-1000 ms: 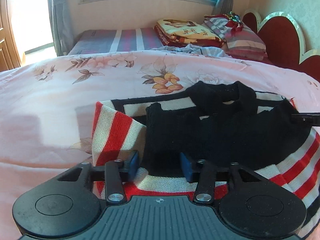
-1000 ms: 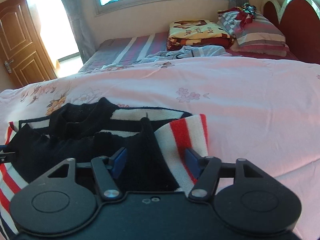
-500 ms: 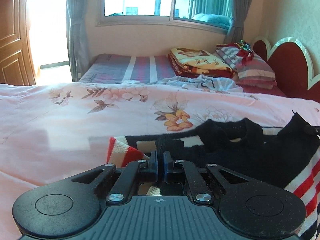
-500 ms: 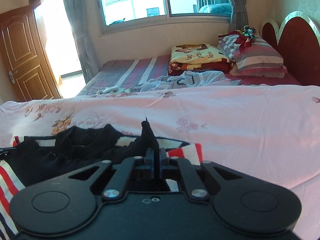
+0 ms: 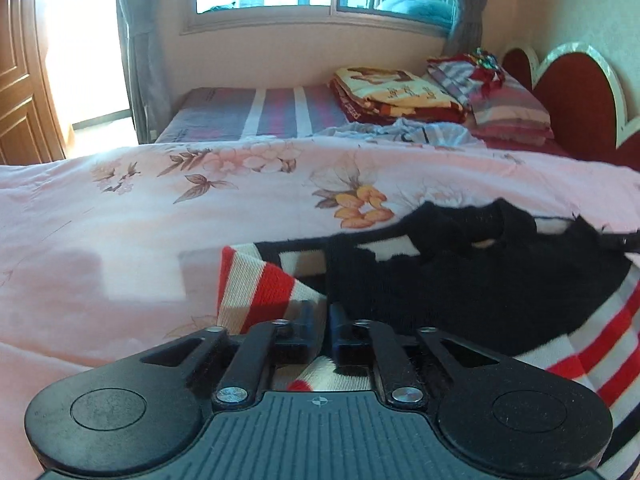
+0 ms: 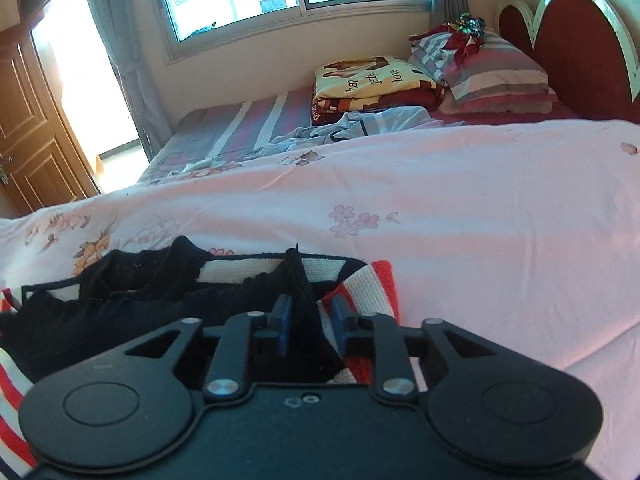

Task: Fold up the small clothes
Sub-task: 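Lift the hem with both tools and fold it over toward the collar, then open both tools and release the folded hem onto the sweater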

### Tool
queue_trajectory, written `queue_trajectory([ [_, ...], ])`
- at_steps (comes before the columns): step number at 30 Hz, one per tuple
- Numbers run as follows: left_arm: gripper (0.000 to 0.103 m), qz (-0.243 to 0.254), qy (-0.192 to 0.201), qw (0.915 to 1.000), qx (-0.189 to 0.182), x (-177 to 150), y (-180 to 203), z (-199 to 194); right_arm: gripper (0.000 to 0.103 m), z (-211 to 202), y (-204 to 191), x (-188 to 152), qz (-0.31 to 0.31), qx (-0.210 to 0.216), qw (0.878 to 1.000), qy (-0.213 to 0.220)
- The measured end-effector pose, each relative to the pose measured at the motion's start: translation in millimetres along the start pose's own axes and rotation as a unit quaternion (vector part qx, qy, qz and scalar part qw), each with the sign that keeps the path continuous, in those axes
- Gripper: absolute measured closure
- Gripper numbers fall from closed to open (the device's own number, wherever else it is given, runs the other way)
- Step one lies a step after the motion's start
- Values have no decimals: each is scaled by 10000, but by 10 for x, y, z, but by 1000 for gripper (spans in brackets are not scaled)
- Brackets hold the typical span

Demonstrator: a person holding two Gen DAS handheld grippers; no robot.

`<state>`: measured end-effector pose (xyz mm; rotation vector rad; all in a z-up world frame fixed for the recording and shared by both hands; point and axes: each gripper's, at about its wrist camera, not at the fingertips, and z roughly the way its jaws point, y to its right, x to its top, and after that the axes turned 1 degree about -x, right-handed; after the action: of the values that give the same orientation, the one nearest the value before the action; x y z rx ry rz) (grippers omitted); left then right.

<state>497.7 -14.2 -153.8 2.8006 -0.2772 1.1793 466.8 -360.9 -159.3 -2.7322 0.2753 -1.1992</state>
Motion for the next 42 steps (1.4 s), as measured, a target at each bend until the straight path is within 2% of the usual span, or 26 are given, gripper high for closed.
queue_trajectory([
  [1,29,-18,17,10000,33,-15,3,-22,68,-22,15,0,63,53,10000,-1],
  [2,0,-71,140,9999,48,-30,-4,-65,66,-44,16,4,73,70,9999,-9],
  [4,0,-93,449,9989,83,-42,15,-178,64,-75,-7,11,-24,39,10000,-1],
  [5,0,-52,413,9991,19,-28,28,-195,61,-95,-20,11,-63,20,10000,21],
  [6,0,-16,361,9993,0,-23,40,-191,53,-116,-32,8,-89,18,9999,47],
  [7,0,38,315,9995,14,-26,59,-180,49,-127,-41,2,-130,18,9999,56],
  [9,1,96,265,9996,-46,-46,77,-157,50,-125,-81,-8,-311,-45,9995,35],
  [10,11,73,200,9998,-34,-57,79,-128,50,-119,-98,-21,-388,-63,9992,12],
  [11,47,7,95,9999,-81,-66,67,-82,51,-109,-105,-32,-425,-65,9991,-23],
  [12,67,-85,-98,9998,-119,-71,49,-13,52,-98,-111,-41,-447,-67,9990,-50],
  [13,80,-150,-143,9997,-89,-84,35,21,56,-84,-121,-52,-490,-91,9987,-62],
  [14,83,-114,-83,9999,-57,-101,50,23,58,-74,-126,-61,-544,-117,9984,-77],
  [16,98,22,-52,10000,-18,-100,111,16,77,-59,-155,-85,-662,-155,9976,-114],
  [19,98,-91,270,9995,127,-56,127,-58,98,-54,-210,-104,-909,-217,9956,-58],
  [24,98,-315,425,9977,415,88,-1,45,98,-73,-197,-42,-846,-446,9951,262],
  [26,98,-308,192,9985,418,86,-18,161,99,-44,-155,-21,-746,-608,9948,341],
  [28,98,-113,239,9984,495,0,33,184,98,79,-72,-36,-624,-677,9957,99],
  [30,96,-21,245,9980,580,-33,97,133,94,66,-51,-45,-587,-596,9964,113],
  [31,87,-81,201,9981,575,-24,105,91,85,13,-39,-31,-522,-540,9971,84],
  [32,64,-172,160,9983,538,-13,107,33,79,-46,-31,-13,-450,-508,9976,110],
  [33,48,-236,202,9981,525,-14,121,-48,66,-117,-36,-5,-417,-517,9976,184],
  [34,19,-263,374,9975,548,-29,150,-160,61,-230,-63,-5,-411,-508,9973,330],
  [35,8,-232,631,9962,553,-52,202,-301,57,-337,-93,-24,-422,-444,9971,458],
  [37,8,-12,825,9955,459,-76,339,-487,59,-503,-197,-66,-541,-218,9969,522],
  [40,8,204,542,9983,105,-115,555,-551,61,-657,-470,-193,-848,133,9953,443],
  [42,8,352,390,9986,41,-187,707,-526,62,-653,-627,-296,-948,315,9947,239],
])
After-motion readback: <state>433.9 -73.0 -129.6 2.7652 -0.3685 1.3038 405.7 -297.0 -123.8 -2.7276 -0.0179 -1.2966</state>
